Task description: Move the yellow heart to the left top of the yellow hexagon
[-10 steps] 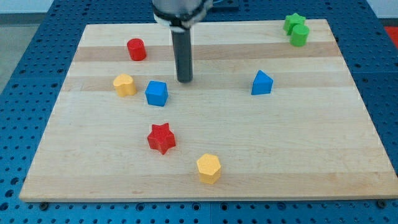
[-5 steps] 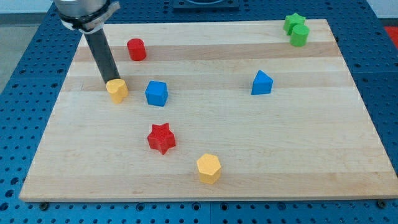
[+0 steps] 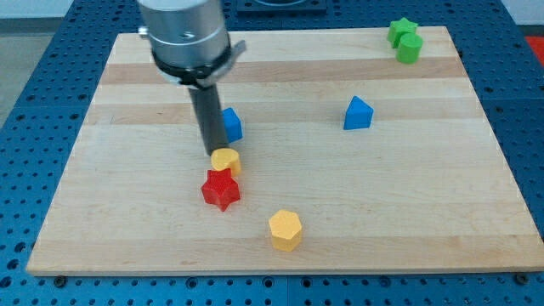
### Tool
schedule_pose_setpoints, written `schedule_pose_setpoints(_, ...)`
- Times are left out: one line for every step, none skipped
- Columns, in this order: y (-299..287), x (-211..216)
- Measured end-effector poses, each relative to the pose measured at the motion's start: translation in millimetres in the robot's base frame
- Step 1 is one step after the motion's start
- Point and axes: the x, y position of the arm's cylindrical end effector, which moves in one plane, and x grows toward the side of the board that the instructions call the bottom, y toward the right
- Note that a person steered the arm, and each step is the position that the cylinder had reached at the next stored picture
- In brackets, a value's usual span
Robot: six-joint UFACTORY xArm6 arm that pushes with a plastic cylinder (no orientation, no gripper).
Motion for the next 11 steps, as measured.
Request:
schedule_pose_setpoints(29, 14)
schedule_pose_setpoints(26, 23)
schedule_pose_setpoints(-18, 26)
schedule_pose_setpoints(-21, 29)
schedule_pose_setpoints(21, 30)
schedule_pose_setpoints(56, 36)
schedule_pose_setpoints(60, 53)
schedule_pose_setpoints(60, 59)
schedule_pose_setpoints(53, 59)
schedule_pose_setpoints(42, 64)
schedule_pose_setpoints(32, 68)
